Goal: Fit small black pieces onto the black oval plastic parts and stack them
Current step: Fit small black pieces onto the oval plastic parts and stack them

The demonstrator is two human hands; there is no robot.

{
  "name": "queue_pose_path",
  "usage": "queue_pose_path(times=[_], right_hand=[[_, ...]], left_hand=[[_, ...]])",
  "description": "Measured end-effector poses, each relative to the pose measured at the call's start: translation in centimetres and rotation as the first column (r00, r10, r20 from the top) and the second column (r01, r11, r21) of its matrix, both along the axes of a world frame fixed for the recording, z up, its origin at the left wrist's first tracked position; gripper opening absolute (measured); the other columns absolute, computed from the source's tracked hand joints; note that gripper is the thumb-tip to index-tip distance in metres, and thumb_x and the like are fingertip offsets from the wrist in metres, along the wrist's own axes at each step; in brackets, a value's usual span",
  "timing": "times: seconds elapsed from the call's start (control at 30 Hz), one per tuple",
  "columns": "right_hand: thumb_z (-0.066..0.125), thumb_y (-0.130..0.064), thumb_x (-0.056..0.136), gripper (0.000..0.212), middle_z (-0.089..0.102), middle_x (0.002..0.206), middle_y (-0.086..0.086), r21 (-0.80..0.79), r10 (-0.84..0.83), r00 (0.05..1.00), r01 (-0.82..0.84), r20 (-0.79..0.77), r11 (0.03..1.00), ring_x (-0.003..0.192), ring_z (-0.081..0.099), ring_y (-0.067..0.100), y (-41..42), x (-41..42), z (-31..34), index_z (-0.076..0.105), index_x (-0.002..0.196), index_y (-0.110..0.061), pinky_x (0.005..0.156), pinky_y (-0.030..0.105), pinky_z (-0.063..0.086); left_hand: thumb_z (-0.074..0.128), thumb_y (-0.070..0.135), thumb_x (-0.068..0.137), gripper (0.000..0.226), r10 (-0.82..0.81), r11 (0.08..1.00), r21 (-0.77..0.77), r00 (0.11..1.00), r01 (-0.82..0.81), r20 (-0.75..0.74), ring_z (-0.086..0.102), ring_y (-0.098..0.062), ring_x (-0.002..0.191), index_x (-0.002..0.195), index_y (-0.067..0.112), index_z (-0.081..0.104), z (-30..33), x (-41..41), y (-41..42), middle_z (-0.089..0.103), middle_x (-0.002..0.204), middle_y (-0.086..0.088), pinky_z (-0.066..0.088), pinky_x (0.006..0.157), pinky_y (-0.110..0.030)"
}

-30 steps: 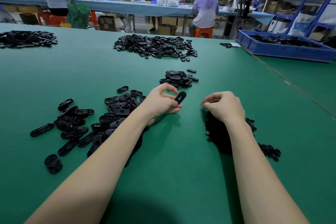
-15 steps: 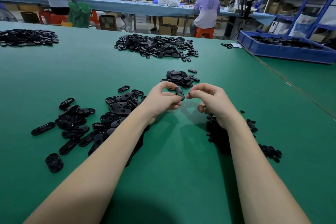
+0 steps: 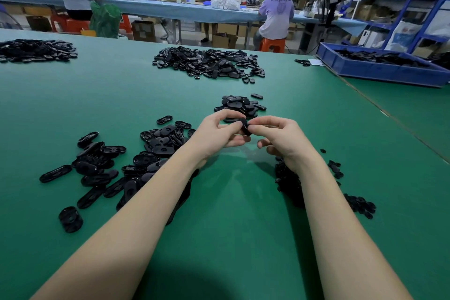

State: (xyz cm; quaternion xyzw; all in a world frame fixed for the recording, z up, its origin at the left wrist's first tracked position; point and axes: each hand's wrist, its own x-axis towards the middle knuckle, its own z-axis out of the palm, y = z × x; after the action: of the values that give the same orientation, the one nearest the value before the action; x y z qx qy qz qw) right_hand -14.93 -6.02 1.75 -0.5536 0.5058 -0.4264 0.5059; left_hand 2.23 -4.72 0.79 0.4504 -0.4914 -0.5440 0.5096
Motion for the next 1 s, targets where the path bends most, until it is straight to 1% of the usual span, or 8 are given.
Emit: queue_pose_path(times=[0.17, 0.27, 0.33, 0.53, 0.67, 0.87, 0.93, 1.0], right_hand=[[0.082, -0.018, 0.083, 0.005, 0.076, 0.074, -0.005, -0.003, -0.054, 0.995, 0.054, -0.08, 0.999, 0.046, 0.054, 0.007, -0.06, 0.02, 0.01, 0.079, 0.087, -0.018, 0.041, 0.014, 0.034], [0.084, -0.021, 0.08, 0.006, 0.067, 0.059, -0.009, -0.013, -0.108, 0.985, 0.108, -0.132, 0.994, 0.043, 0.049, 0.003, -0.06, 0.13, 0.02, 0.079, 0.082, -0.02, 0.038, 0.014, 0.031], [0.085, -0.022, 0.079, 0.007, 0.062, 0.052, -0.011, -0.012, -0.129, 0.982, 0.129, -0.136, 0.992, 0.04, 0.045, 0.001, -0.08, 0.29, 0.01, 0.079, 0.08, -0.021, 0.037, 0.013, 0.029], [0.085, -0.022, 0.08, 0.007, 0.055, 0.045, -0.012, 0.018, -0.14, 0.985, 0.142, -0.104, 0.99, 0.035, 0.04, 0.001, -0.08, 0.5, 0.05, 0.078, 0.079, -0.021, 0.036, 0.011, 0.026], [0.086, -0.022, 0.08, 0.008, 0.056, 0.048, -0.01, 0.013, -0.138, 0.984, 0.14, -0.11, 0.99, 0.038, 0.041, 0.002, -0.01, 0.56, 0.15, 0.078, 0.078, -0.021, 0.037, 0.013, 0.026], [0.087, -0.025, 0.077, 0.011, 0.057, 0.059, -0.002, 0.002, -0.132, 0.977, 0.134, -0.168, 0.991, 0.05, 0.041, 0.01, 0.13, 0.39, 0.41, 0.076, 0.075, -0.024, 0.037, 0.015, 0.026], [0.087, -0.028, 0.077, 0.012, 0.059, 0.062, -0.004, -0.005, -0.118, 0.979, 0.119, -0.164, 0.993, 0.054, 0.041, 0.012, 0.14, 0.36, 0.46, 0.076, 0.074, -0.025, 0.038, 0.015, 0.027], [0.088, -0.034, 0.077, 0.015, 0.061, 0.07, -0.004, -0.013, -0.115, 0.981, 0.114, -0.154, 0.993, 0.06, 0.042, 0.013, 0.13, 0.32, 0.38, 0.076, 0.076, -0.025, 0.039, 0.015, 0.029]], left_hand=[[0.059, 0.006, 0.099, 0.015, 0.002, 1.0, 0.0, 1.0, -0.002, -0.017, 0.077, -0.028, 0.088, 0.109, 0.013, 0.068, 0.04, 0.03, -0.04, 0.077, 0.092, -0.016, 0.061, 0.08, -0.026], [0.059, 0.004, 0.099, 0.017, 0.007, 1.0, 0.0, 1.0, -0.007, -0.023, 0.077, -0.027, 0.087, 0.106, 0.015, 0.07, 0.11, -0.01, 0.0, 0.077, 0.092, -0.016, 0.06, 0.077, -0.024], [0.06, 0.004, 0.099, 0.016, 0.006, 1.0, -0.008, 1.0, -0.006, -0.02, 0.077, -0.026, 0.086, 0.104, 0.016, 0.071, 0.23, -0.02, 0.07, 0.078, 0.091, -0.016, 0.06, 0.076, -0.022], [0.063, 0.006, 0.098, 0.014, -0.006, 1.0, -0.017, 1.0, 0.005, -0.008, 0.077, -0.026, 0.089, 0.105, 0.015, 0.072, 0.41, 0.1, 0.16, 0.078, 0.092, -0.015, 0.06, 0.079, -0.023], [0.064, 0.008, 0.097, 0.014, -0.012, 1.0, -0.022, 1.0, 0.012, 0.018, 0.076, -0.026, 0.09, 0.105, 0.016, 0.072, 0.4, 0.13, 0.22, 0.078, 0.093, -0.015, 0.06, 0.082, -0.025], [0.063, 0.007, 0.098, 0.012, -0.022, 1.0, -0.016, 0.998, 0.023, 0.06, 0.077, -0.023, 0.085, 0.108, 0.011, 0.068, 0.68, 0.11, 0.32, 0.077, 0.091, -0.018, 0.061, 0.079, -0.025], [0.062, 0.006, 0.098, 0.011, -0.024, 1.0, 0.004, 0.999, 0.024, 0.044, 0.077, -0.026, 0.087, 0.109, 0.008, 0.066, 0.81, 0.12, 0.3, 0.076, 0.093, -0.02, 0.061, 0.078, -0.027], [0.06, 0.006, 0.1, 0.01, -0.034, 0.999, 0.037, 0.999, 0.034, 0.003, 0.076, -0.028, 0.089, 0.109, 0.008, 0.063, 0.92, 0.24, 0.27, 0.076, 0.097, -0.021, 0.061, 0.076, -0.027]])
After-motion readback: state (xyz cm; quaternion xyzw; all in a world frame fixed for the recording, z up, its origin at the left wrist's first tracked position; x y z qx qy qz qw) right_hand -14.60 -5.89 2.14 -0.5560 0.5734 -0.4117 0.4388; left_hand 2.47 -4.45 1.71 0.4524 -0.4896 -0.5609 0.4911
